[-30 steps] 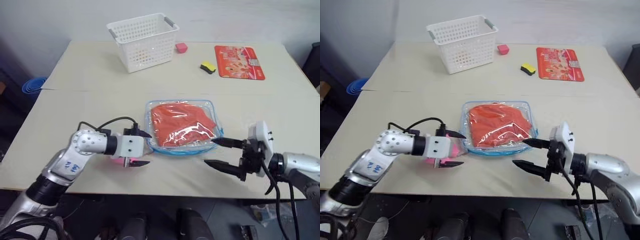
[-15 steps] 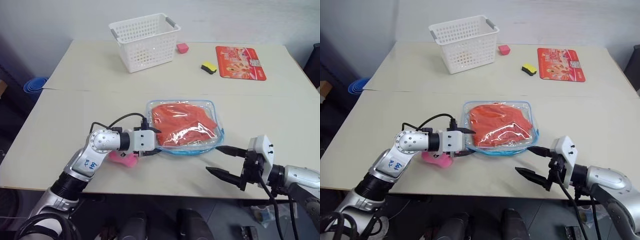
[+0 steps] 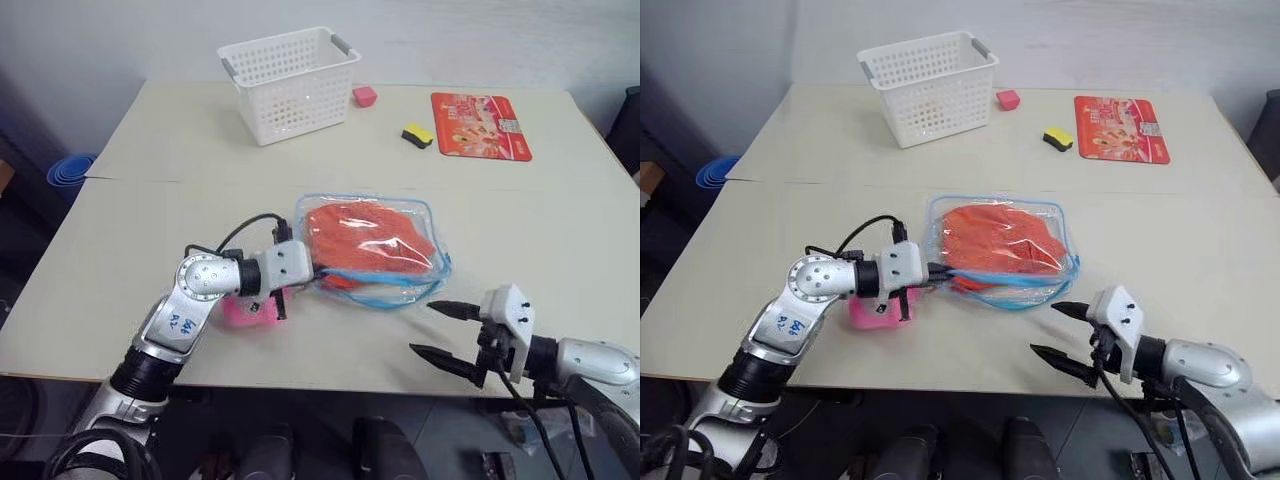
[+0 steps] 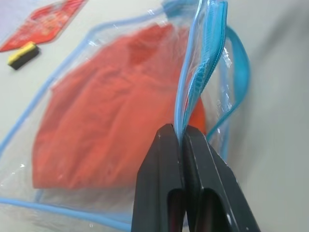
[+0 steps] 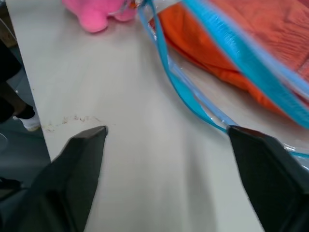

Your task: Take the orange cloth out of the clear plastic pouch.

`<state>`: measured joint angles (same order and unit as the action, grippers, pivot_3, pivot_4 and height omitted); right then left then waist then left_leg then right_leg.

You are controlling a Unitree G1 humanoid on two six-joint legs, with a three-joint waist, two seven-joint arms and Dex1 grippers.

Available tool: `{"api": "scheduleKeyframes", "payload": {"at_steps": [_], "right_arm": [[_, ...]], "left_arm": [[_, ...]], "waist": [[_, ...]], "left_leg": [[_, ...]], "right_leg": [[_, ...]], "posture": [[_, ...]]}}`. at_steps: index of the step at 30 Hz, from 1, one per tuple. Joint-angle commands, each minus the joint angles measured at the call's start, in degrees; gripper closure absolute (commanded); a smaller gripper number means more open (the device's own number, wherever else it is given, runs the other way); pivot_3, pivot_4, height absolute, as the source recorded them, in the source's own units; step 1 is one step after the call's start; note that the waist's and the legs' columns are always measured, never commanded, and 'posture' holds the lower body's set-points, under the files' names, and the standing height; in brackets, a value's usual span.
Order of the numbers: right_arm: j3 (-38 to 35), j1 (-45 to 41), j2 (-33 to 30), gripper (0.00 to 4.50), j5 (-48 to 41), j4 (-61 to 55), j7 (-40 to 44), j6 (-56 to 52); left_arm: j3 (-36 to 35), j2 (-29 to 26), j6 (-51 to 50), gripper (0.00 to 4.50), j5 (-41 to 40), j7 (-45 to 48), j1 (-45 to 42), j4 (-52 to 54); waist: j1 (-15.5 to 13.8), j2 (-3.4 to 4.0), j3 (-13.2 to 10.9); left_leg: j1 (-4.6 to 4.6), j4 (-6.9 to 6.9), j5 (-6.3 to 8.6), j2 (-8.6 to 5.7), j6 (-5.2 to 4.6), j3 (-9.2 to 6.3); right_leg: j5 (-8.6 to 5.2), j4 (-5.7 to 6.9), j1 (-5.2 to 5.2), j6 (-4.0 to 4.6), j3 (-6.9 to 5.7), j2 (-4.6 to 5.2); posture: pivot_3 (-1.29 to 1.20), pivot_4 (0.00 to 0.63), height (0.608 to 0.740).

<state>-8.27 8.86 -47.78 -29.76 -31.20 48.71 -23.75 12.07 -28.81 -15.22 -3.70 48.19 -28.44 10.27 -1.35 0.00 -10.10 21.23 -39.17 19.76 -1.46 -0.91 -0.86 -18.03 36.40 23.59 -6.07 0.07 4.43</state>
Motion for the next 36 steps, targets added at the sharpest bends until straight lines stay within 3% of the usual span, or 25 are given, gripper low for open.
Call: {"api": "scheduleKeyframes", "payload": {"at_steps": [1, 4, 9, 24, 33, 36], "right_arm": [[3.18, -2.82, 0.04, 1.79, 7.32, -0.03, -0.37, 6.2], [8.69, -9.21, 1.55, 2.64, 15.83, 1.64, -2.13, 12.39], [13.66, -16.38, 3.54, 4.45, 24.34, 5.03, -3.86, 18.29], [19.22, -25.26, 10.09, 4.45, 36.1, 20.04, -8.42, 28.37], [21.28, -29.33, 13.25, 1.53, 43.96, 28.3, -13.46, 34.6], [22.03, -29.62, 13.31, 1.53, 44.89, 29.45, -13.26, 36.17]], "left_arm": [[-2.78, 0.88, -3.91, 4.5, -3.05, -1.57, 0.32, 3.38], [-3.11, 1.36, -5.32, 4.5, -3.32, -2.39, 0.84, 3.99], [-2.72, 1.19, -5.93, 4.5, -3.22, -2.62, 1.86, 5.32], [-2.11, 0.9, -6.46, 4.5, -3.61, -2.92, 4.05, 7.34], [-2.8, 0.72, -6.55, 4.5, -3.94, -3.11, 3.59, 7.7], [-3.15, 0.67, -6.92, 4.5, -4.02, -3.43, 3.69, 8.07]], "waist": [[0.03, 0.0, 0.0], [0.44, -0.02, -0.01], [0.49, -0.02, -0.01], [0.7, -0.02, -0.01], [1.56, -0.02, -0.01], [1.54, -0.02, -0.01]], "left_leg": [[-0.02, 0.0, -0.01, 0.0, 0.02, 0.0], [-0.04, -0.01, -0.03, 0.0, 0.06, 0.04], [-0.04, -0.01, -0.09, -0.01, 0.14, 0.02], [-0.03, -0.01, -0.11, -0.02, 0.16, 0.04], [-0.04, -0.01, -0.12, -0.02, 0.17, 0.04], [-0.04, -0.01, -0.13, -0.02, 0.18, 0.05]], "right_leg": [[0.0, 0.01, 0.0, 0.0, 0.0, -0.01], [0.0, 0.03, 0.01, 0.0, 0.03, -0.04], [0.0, 0.1, 0.06, 0.0, 0.03, -0.04], [0.0, 0.13, 0.08, 0.0, 0.03, -0.04], [0.0, 0.18, 0.1, 0.0, 0.04, -0.04], [0.0, 0.2, 0.1, 0.0, 0.04, -0.03]], "posture": [[0.0, 0.15, 0.74], [0.0, 0.15, 0.74], [0.0, 0.15, 0.74], [0.0, 0.15, 0.74], [0.0, 0.15, 0.74], [0.0, 0.15, 0.74]]}}
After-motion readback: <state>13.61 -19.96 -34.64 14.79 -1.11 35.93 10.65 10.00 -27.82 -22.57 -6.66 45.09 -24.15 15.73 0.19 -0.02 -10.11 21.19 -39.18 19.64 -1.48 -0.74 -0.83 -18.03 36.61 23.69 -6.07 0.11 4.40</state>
